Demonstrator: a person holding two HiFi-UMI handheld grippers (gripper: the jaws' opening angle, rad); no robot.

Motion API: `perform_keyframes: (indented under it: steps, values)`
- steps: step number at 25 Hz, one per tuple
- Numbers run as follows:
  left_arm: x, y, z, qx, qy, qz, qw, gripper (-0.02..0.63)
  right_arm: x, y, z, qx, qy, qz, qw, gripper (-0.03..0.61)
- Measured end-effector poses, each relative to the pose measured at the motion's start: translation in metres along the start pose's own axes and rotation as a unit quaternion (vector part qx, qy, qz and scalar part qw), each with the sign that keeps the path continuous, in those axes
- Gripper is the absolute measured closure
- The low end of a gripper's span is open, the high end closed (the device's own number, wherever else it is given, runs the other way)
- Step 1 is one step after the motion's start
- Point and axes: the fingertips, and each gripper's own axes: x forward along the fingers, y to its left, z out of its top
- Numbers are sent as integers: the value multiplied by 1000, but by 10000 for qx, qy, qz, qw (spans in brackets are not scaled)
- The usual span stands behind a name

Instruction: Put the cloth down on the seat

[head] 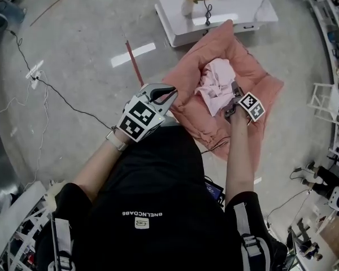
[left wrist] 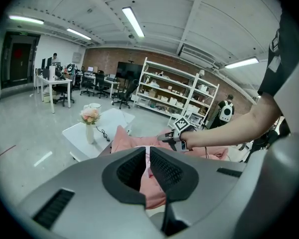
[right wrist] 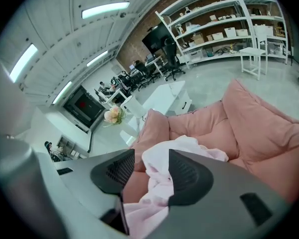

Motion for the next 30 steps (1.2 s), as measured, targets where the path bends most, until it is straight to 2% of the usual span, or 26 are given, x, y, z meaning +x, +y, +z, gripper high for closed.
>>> perform_keyframes:
  steps: [11, 16, 19, 25, 30]
  values:
    - [26, 8, 55, 436, -29, -740, 9963, 597, -53, 73, 26, 203, -562, 545, 9967, 350]
    - [41, 9, 79, 643, -27, -1114, 9917, 598, -81, 100, 36, 552, -945, 747, 9912, 350]
    - [46, 3, 95, 724, -78, -1392, 9876, 598, -102, 115, 40, 679, -1189, 847, 9870, 351]
    - [54, -10, 126, 723, -153, -1968, 9776, 598, -145, 156, 56, 598, -1757, 1132, 9761, 351]
    - [59, -25, 144, 933, -224, -2579, 9614, 598, -179, 191, 64, 258, -2327, 1336, 9630, 384]
